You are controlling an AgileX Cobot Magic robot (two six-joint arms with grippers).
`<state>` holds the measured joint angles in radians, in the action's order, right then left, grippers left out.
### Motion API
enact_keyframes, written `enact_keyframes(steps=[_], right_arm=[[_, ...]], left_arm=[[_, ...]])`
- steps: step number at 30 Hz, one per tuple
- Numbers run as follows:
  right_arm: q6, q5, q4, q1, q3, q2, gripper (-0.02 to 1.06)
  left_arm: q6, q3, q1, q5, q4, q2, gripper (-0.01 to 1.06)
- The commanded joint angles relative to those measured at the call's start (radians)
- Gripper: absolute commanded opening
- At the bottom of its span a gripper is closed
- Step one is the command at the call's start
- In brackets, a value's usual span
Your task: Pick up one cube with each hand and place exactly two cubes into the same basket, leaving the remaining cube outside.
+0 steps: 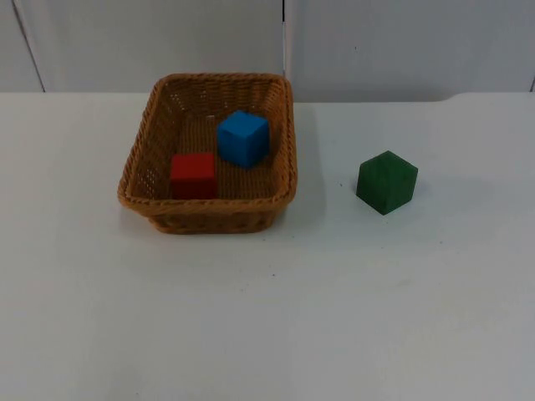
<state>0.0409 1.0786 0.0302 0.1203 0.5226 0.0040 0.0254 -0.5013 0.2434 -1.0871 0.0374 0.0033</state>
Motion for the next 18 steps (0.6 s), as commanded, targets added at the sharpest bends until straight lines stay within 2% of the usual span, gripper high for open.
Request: enact_keyframes(steps=[1, 12, 18], right_arm=[[-0.004, -0.001, -0.002, -0.006, -0.008, -0.004, 1.05], [-0.004, -0.001, -0.002, -0.006, -0.008, -0.004, 1.05], [-0.004, -0.001, -0.002, -0.006, -0.008, -0.004, 1.05]], left_arm=[[-0.005, 0.005, 0.0, 0.011, -0.004, -0.003, 1.05], [-0.005, 0.005, -0.004, 0.011, -0.004, -0.003, 1.05], [-0.005, 0.005, -0.075, 0.011, -0.004, -0.003, 1.05]])
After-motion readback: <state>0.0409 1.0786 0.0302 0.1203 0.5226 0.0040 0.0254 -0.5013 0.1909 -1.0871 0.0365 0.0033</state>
